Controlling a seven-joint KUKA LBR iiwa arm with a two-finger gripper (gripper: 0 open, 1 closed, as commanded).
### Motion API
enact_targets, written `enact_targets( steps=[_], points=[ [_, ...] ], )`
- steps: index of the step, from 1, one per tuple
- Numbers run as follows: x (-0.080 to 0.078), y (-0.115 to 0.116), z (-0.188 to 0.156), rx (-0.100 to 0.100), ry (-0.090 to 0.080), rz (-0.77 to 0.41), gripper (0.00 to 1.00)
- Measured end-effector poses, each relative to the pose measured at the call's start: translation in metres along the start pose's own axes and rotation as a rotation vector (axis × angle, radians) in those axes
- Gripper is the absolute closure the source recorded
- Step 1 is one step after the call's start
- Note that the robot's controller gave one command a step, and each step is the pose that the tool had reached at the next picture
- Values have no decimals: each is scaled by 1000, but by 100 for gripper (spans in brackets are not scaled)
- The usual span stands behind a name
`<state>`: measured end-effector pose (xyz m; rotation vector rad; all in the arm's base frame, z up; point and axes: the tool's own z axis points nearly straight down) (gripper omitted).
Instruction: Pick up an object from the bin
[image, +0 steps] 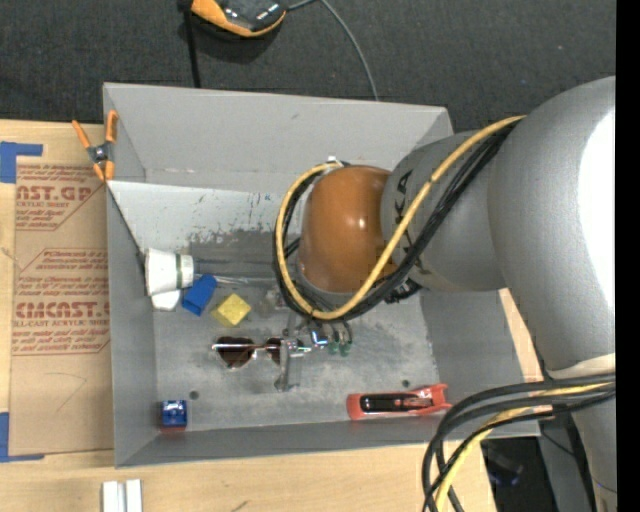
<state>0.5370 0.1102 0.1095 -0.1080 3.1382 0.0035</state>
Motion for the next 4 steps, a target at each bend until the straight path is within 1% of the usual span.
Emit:
enact_targets(
  steps=[1, 2, 3, 4],
  points=[
    [-18, -7, -6, 0, -1, -143, 0],
    [-18, 33, 40, -2, 0, 241, 100],
    [-18, 32, 40, -1, 0, 241, 100],
    [-13, 28, 1, 2, 8, 213, 100]
  ],
)
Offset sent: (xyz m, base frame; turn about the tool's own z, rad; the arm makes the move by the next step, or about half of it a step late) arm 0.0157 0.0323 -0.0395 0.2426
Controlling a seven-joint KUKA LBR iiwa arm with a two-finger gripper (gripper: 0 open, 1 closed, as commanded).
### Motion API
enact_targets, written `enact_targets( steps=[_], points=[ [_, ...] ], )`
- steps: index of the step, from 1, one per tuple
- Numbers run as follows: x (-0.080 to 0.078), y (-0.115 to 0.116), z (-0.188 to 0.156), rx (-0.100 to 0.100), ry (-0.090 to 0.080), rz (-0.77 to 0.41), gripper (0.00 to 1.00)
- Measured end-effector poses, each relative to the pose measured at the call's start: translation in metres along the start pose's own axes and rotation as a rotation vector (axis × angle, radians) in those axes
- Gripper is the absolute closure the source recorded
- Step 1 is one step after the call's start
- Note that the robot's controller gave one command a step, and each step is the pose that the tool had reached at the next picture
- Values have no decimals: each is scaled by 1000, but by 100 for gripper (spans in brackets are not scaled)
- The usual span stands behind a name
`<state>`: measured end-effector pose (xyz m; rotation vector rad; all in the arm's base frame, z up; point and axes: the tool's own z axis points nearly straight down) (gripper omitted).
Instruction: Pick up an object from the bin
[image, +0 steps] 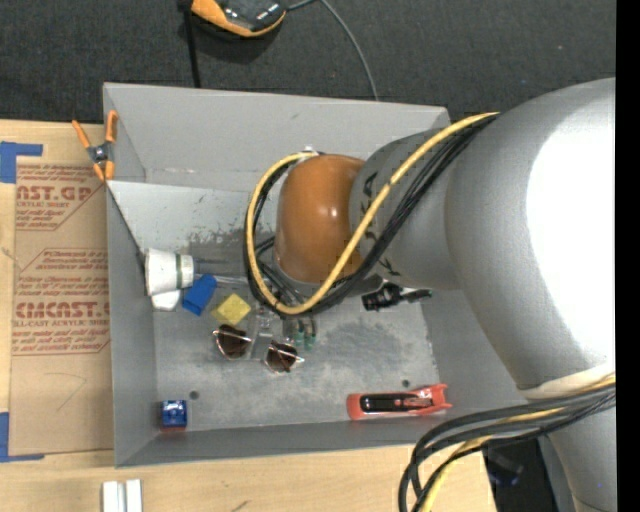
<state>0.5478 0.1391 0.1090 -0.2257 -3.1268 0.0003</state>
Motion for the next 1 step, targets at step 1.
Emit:
enact_targets(
  steps=[1],
  points=[
    [1, 0, -62, -4, -4, 12, 100]
  ],
)
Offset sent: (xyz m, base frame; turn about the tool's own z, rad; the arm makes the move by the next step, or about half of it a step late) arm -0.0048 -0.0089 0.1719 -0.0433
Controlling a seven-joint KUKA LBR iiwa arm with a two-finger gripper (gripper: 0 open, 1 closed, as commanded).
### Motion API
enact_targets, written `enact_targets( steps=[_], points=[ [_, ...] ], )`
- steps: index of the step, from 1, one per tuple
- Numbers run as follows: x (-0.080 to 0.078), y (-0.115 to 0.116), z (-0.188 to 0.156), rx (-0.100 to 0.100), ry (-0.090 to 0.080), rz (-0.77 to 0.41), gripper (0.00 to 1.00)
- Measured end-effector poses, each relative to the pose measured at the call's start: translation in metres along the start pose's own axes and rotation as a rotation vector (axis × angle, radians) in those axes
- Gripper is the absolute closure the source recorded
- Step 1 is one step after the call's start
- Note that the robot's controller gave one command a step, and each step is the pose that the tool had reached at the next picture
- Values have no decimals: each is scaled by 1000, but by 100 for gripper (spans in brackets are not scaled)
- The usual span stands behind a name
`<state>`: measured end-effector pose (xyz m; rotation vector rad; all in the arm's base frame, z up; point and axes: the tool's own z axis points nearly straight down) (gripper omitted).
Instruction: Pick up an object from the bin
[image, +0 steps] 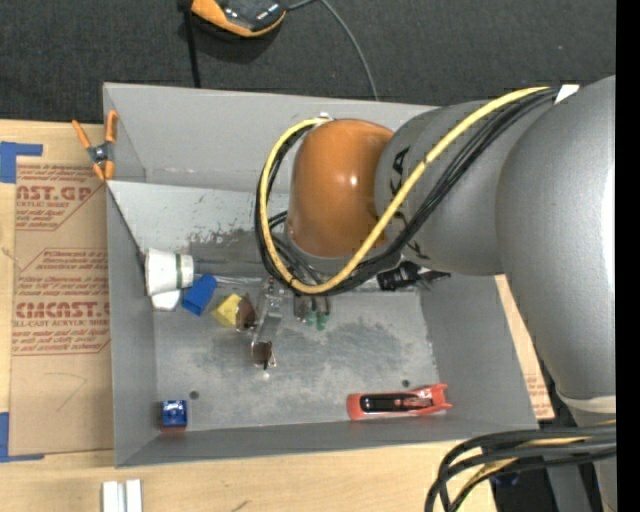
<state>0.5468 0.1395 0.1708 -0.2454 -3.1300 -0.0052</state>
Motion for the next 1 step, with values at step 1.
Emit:
enact_targets(
  steps=[1],
  points=[
    [1, -4, -61, 3, 3, -27, 100]
  ],
)
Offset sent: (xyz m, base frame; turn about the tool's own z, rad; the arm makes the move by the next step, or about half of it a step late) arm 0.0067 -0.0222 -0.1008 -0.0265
